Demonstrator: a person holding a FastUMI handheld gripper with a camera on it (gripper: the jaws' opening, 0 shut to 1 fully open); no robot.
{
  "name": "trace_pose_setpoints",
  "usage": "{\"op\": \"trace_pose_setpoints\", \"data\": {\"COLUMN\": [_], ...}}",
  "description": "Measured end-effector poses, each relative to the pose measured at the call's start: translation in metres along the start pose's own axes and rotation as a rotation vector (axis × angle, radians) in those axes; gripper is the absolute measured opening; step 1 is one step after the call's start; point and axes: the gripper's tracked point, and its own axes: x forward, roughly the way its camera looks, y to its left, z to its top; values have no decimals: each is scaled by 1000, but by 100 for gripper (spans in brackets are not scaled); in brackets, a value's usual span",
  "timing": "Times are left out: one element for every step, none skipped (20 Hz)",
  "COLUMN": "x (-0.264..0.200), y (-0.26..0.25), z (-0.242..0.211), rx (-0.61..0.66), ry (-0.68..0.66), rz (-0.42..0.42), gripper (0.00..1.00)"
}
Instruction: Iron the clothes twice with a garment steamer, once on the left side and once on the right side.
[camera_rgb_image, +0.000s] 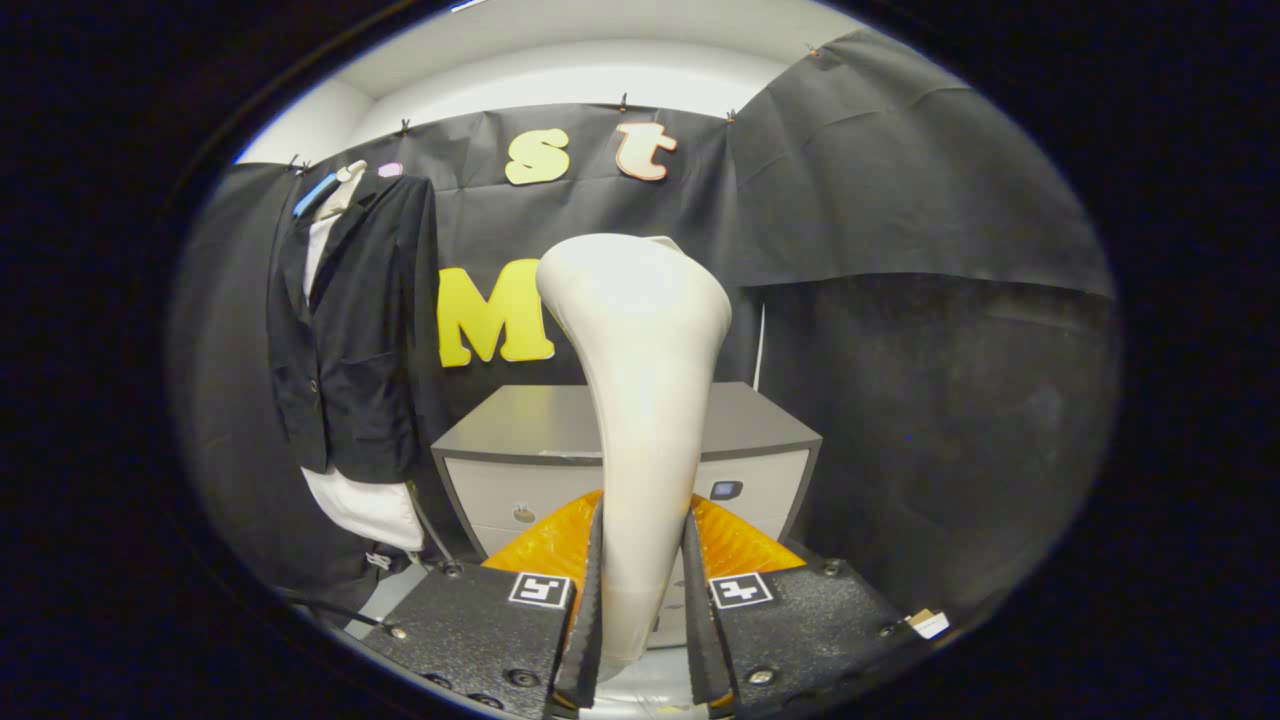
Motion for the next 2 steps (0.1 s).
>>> {"op": "trace_pose_setpoints", "data": {"x": [0,0], "y": [-3,-5], "z": [-2,-4], "rx": [2,5], "ry": [6,11], "rz": [2,8], "gripper": [37,37]}}
